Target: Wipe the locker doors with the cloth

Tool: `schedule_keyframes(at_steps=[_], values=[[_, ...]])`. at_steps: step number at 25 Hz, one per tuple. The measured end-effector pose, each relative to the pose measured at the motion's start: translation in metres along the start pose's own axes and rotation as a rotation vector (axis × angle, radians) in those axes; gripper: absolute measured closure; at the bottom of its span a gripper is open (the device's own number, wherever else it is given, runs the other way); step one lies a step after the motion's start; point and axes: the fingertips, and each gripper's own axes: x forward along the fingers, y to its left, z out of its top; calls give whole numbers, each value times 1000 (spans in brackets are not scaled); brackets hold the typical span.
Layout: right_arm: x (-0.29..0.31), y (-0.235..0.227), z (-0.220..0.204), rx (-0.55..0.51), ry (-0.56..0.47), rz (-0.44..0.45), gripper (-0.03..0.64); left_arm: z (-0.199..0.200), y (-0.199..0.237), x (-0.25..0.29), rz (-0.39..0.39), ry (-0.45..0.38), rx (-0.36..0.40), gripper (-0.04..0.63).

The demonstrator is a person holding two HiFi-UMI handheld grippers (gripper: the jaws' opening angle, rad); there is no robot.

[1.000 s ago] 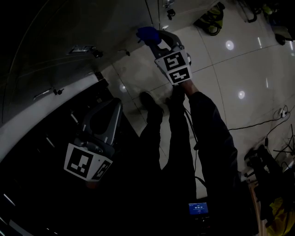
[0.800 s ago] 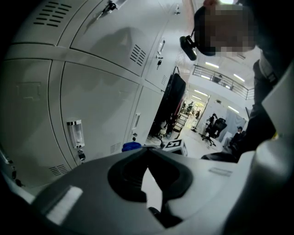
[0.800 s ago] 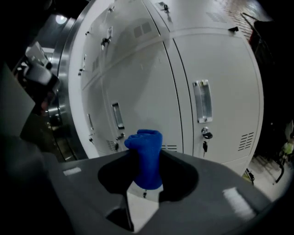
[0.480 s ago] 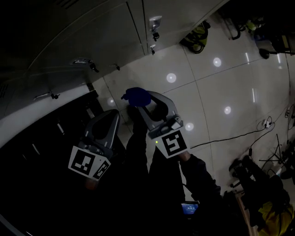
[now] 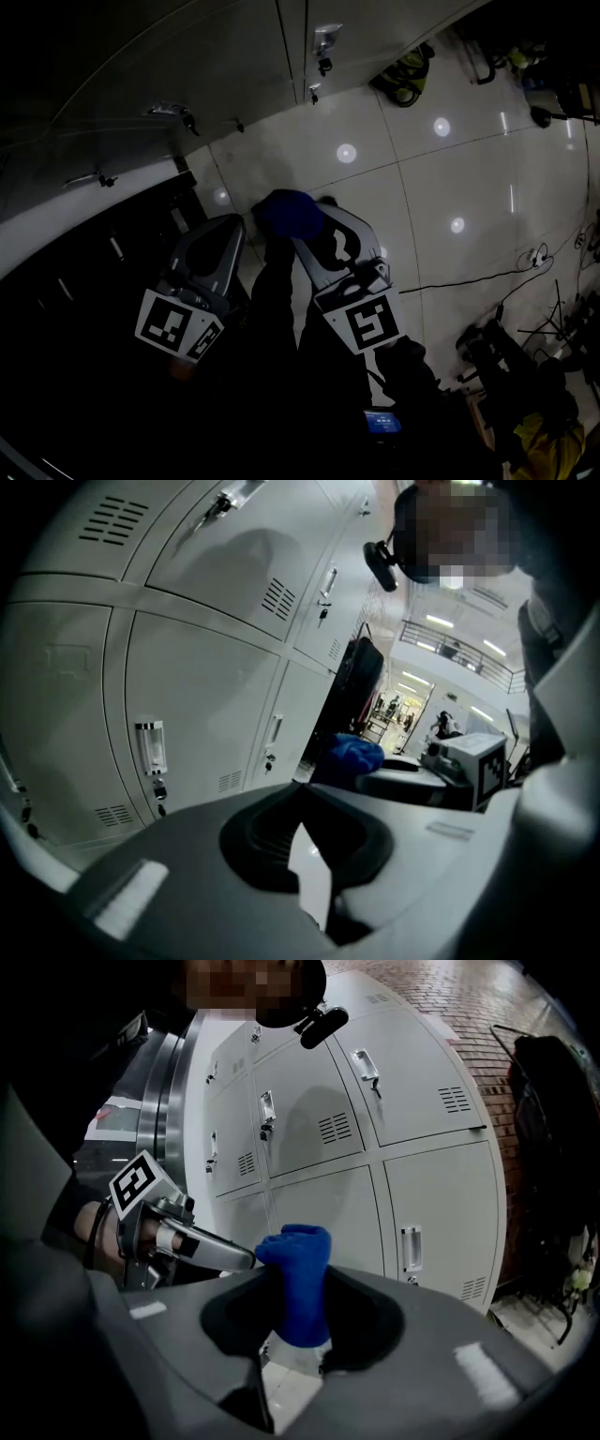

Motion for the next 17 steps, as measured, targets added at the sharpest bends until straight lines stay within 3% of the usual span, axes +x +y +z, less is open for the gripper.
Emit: schedule_keyframes(at_steps=[17], values=[[-7,0,-5,-1,8,-5,497,-1,-11,8,-27,7,9,615]])
